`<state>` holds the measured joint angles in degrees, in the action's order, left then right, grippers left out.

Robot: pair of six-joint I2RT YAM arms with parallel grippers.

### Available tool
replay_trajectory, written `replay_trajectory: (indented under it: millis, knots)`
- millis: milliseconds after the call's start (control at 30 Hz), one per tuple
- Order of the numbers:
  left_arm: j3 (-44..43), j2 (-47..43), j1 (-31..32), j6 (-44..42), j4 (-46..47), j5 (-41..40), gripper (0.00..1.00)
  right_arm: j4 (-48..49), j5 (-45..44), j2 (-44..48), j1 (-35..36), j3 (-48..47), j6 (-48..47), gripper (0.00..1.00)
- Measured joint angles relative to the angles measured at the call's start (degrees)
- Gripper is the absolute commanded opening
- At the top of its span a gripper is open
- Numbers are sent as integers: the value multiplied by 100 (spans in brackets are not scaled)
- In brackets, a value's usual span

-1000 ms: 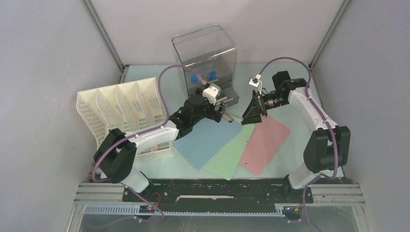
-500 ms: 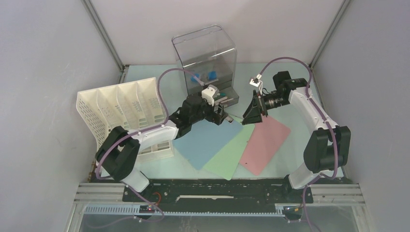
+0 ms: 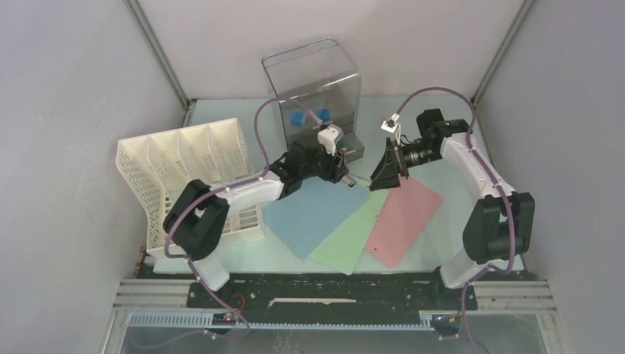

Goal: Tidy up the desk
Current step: Close the drawer in the storage box.

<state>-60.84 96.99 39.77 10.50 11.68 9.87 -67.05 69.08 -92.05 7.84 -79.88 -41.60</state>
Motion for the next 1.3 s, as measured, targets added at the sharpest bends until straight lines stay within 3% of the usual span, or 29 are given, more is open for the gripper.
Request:
replay_trajectory:
  millis: [133,233,400,733,900,967,1300]
  knots:
    - [-302,280,0,-46,-328,-22,37,-79,20,0,0,0,-55,84]
    - [-516,498,0,-101,-629,-92,15,-131,37,0,0,-2,-74,84]
    - [-1036,883,22,-339,-1322,-520,0,-157,39,0,-20,-7,-103,84]
    - [-1572,1412,428,-1705,-2048,-2286,0,-195,39,-2,-26,-7,-149,89]
    - [-1687,1633,546,-2170,-2188,-2717,0,-197,39,-4,-26,-9,-162,91]
    - [-1746,1711,546,-2297,-2221,-2848,0,-197,42,-9,-26,-9,-164,99]
    - [-1891,1974,542,-2699,-2197,-3403,0,-201,42,-17,-37,-9,-177,100]
